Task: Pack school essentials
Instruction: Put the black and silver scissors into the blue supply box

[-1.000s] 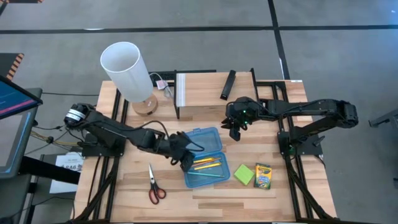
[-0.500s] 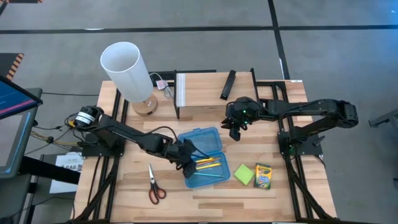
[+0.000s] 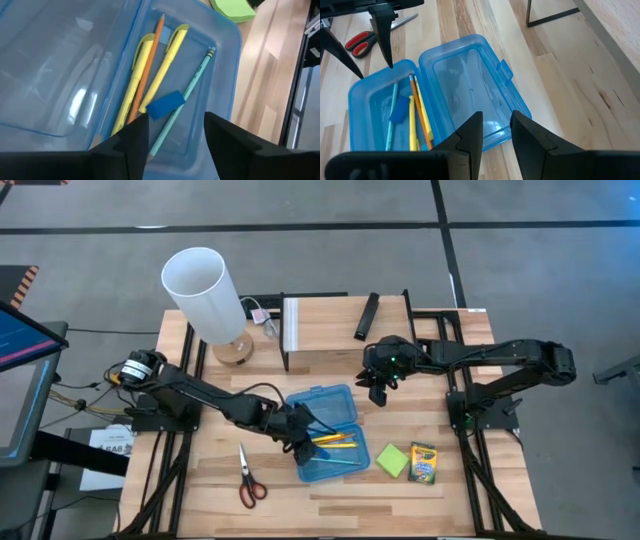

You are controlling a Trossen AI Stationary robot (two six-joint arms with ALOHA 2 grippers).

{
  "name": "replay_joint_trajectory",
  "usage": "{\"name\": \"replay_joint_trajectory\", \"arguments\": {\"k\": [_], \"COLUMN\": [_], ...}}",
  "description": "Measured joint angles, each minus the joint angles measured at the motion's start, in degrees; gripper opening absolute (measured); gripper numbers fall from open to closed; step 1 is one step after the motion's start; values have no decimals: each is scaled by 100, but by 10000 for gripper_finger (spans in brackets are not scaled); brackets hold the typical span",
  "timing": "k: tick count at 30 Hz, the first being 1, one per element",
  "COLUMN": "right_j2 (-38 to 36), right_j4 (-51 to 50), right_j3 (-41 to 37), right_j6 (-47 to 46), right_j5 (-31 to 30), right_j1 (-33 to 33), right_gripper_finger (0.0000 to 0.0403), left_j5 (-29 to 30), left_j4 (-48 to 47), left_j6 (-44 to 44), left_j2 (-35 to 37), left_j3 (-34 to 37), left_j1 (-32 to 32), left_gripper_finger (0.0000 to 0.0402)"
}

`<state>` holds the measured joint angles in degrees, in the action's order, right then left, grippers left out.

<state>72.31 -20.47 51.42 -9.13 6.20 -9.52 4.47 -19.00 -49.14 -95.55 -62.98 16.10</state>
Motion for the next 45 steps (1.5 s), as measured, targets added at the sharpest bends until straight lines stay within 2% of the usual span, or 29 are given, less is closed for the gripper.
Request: {"name": "replay_joint_trajectory", "arguments": {"k": [4, 10, 14, 20, 30, 45], "right_j2": [0, 0, 0, 0, -2, -2], "right_j4": [7, 40, 55, 197, 278, 351], "right_j3": [0, 0, 0, 0, 0, 0], "right_j6": [-12, -31, -50, -48, -2, -129], "right_j5": [0, 0, 0, 0, 0, 0], "right_j1": [0, 0, 15, 15, 13, 56], "right_gripper_finger": [120, 120, 120, 120, 120, 120], "left_j5": [113, 996, 1449, 1566, 1998, 2030], "left_j4": [-17, -649, -1475, -2397, -2365, -2330], "left_j6": [-101, -235, -689, -1562, -2295, -2323], "left_j2": [249, 959, 1326, 1408, 1386, 1386], "left_j3": [-2, -4, -4, -2, 52, 52], "left_j1": [32, 369, 713, 1283, 1758, 1924], "left_gripper_finger": [178, 174, 174, 173, 173, 173]}}
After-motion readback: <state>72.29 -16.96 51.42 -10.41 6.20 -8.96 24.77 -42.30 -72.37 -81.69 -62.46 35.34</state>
